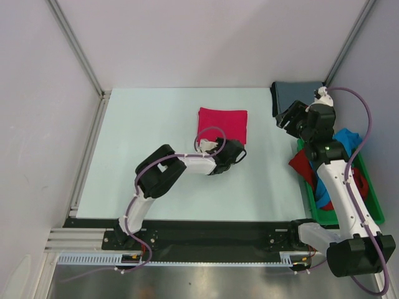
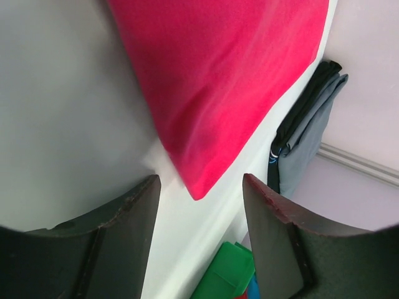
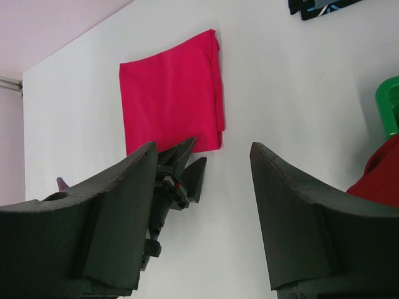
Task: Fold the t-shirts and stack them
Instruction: Neatly place the folded tshirt to the corner
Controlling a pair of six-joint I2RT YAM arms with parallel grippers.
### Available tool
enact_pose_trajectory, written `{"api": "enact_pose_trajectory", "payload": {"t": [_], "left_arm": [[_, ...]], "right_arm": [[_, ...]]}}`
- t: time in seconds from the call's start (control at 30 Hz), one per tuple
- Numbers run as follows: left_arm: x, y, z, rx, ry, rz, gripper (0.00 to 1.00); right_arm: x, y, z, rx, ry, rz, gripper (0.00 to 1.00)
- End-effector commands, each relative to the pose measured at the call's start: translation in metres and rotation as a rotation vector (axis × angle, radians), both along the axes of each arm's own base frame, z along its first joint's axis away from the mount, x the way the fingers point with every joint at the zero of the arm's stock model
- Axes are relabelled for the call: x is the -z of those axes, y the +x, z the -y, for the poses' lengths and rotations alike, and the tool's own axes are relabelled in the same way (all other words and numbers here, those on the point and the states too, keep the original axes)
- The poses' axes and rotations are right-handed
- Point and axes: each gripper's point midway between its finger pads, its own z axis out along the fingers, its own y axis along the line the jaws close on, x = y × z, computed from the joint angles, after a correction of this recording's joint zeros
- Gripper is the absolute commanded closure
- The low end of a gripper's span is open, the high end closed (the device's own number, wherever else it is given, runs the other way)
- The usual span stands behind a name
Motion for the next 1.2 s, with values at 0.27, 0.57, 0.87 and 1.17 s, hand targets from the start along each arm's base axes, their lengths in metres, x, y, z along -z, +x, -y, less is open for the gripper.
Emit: {"api": "enact_pose_trajectory", "payload": {"t": [0.27,0.57,0.87,1.17], "left_arm": [[0.039,0.008,-0.007,-0.210,-0.104,-0.103,0.51],[0.007,0.023,-0.008,-0.107,-0.139,0.007,0.99],[-0.032,0.020,-0.028,-0.031,-0.242,0.061,1.00],[-0.064,0.023,-0.019,0.029,-0.311,0.116,1.00]], "right_arm": [[-0.004,0.005,0.002,0.010,-0.021,0.012,0.33],[0.016,0.032,-0.005,-0.142,0.009,-0.059,0.13],[0.068,0.106,-0.016,-0.367,0.158,-0.098,0.06],[0.138,0.152,-0.052,-0.523,0.397,-0.188,0.04]]}}
